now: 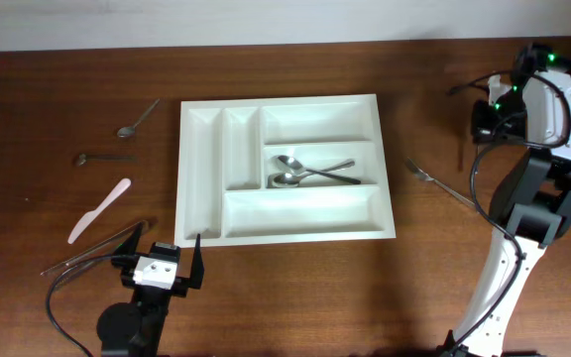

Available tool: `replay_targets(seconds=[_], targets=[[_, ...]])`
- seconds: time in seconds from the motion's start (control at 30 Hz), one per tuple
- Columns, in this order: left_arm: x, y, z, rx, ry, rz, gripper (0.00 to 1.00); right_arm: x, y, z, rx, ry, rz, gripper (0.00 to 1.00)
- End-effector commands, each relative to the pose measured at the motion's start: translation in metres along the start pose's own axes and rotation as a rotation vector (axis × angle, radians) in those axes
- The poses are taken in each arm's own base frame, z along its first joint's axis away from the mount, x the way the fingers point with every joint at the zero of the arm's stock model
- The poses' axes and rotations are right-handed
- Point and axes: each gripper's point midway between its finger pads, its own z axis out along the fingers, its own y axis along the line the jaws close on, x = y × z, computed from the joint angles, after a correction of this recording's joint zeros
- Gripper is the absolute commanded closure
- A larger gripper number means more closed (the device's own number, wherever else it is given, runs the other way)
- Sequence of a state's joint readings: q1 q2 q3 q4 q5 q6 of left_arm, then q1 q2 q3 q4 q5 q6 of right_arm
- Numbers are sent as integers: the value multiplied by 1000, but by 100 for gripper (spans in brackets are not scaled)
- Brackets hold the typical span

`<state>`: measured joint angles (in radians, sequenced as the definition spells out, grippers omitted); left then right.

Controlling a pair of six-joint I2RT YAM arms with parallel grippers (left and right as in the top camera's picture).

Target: Pack container

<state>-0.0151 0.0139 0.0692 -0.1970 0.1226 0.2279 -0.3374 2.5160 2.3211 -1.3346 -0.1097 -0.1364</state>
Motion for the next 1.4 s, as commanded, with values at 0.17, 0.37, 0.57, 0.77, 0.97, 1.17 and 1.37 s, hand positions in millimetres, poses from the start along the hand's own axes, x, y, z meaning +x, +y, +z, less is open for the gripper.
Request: replay_targets(seconds=[0.17,0.37,0.57,0.77,0.97,1.17,1.37], targets=[[1,-1,0,4,-3,2,1,-15,42,-43,-12,-98,-105,96],[1,-1,0,4,-3,2,1,-13,77,-46,-24,-100,-201,96],[2,-1,0,4,-3,2,1,-14,126,-70,-32,-158,-366,96],[1,-1,0,4,-3,2,1,-3,178,-94,-42,-199,-576,96],[1,-1,0,4,-3,2,1,24,242,-92,-153,-192,-889,96],[1,-1,0,4,-3,2,1,46,295,-89,-168,-223,-1179,96],[1,-1,0,4,-3,2,1,56,330,-89,-153,-272,-1373,96]])
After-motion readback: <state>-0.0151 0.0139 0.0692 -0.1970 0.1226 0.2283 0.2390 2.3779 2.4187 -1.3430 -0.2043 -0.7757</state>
